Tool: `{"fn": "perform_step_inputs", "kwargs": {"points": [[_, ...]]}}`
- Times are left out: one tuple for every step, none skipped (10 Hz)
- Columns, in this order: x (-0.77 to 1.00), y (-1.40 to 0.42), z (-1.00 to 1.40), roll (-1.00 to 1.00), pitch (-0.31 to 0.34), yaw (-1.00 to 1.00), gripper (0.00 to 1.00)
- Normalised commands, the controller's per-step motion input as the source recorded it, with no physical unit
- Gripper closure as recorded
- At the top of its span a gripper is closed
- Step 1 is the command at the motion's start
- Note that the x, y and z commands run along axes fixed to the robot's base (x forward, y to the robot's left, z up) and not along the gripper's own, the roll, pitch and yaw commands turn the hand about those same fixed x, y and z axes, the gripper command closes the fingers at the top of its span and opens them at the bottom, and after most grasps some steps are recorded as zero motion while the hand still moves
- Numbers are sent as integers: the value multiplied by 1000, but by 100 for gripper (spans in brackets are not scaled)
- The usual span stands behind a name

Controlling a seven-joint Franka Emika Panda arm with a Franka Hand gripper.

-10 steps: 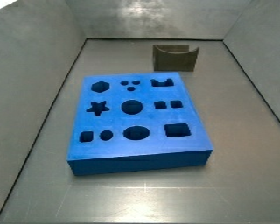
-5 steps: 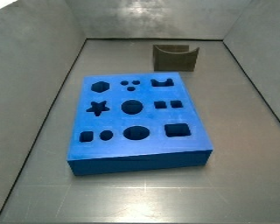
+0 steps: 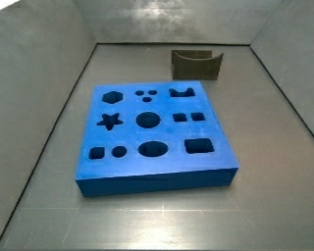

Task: Pick up the rectangle object. Move up. Place the rectangle object on the fixture. Regrasp the rectangle object. Move to above the board. Insert the rectangle object.
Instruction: Place the rectangle object on the fixture.

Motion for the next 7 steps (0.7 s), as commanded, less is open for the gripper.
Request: {"fn": "perform_step_inputs", "kwargs": {"points": [[855,-1000,-350,-1000,20,57,100],[862,-845,-292,-1000,23,54,100],[770,-444,-174,-1000,33,46,100],[697,-234,-108,-1000,47,39,100],[605,-101,-56,-1000,73,29,100],[568,-54,-46,-1000,83,24,100],[483,7,-39,-1000,106,5,100]]}}
